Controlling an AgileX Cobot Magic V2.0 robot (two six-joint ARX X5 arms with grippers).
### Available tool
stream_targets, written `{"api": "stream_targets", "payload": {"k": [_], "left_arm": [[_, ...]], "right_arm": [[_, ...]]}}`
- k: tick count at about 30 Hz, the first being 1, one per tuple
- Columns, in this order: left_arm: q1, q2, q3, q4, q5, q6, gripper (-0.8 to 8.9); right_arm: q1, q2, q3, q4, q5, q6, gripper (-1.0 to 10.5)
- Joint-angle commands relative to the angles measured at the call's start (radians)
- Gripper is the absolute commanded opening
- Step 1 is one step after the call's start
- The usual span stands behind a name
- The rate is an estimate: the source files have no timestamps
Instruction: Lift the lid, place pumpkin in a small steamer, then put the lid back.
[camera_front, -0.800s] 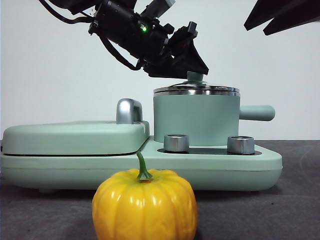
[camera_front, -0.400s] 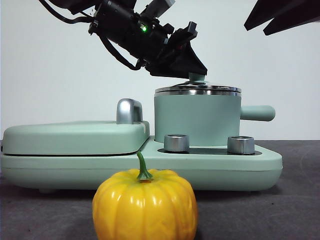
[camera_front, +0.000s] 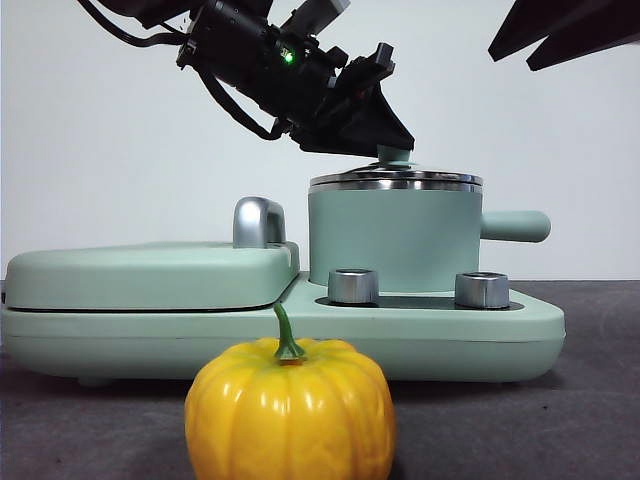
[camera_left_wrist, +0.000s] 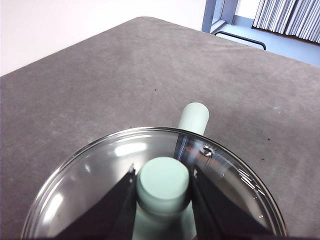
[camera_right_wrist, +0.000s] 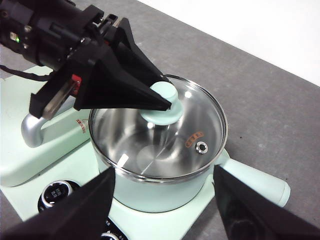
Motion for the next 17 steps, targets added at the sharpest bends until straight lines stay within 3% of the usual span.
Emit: {"api": "stream_targets", "payload": {"k": [1, 12, 17], "left_arm": [[-0.010, -0.021, 0.026, 0.014, -0.004, -0.004, 0.08], [-0.007, -0.114, 0.032, -0.003, -0.008, -0.014, 0.08], [-0.006, -0.195, 0.032, -0.079, -0.069, -0.016, 0.08]], "right_arm": [[0.003, 0.004, 0.016, 0.009, 0.002, 0.003, 3.1], [0.003, 0.004, 0.016, 0.009, 0.002, 0.003, 3.1], [0.003, 0.004, 0.016, 0.009, 0.002, 0.003, 3.1]]}}
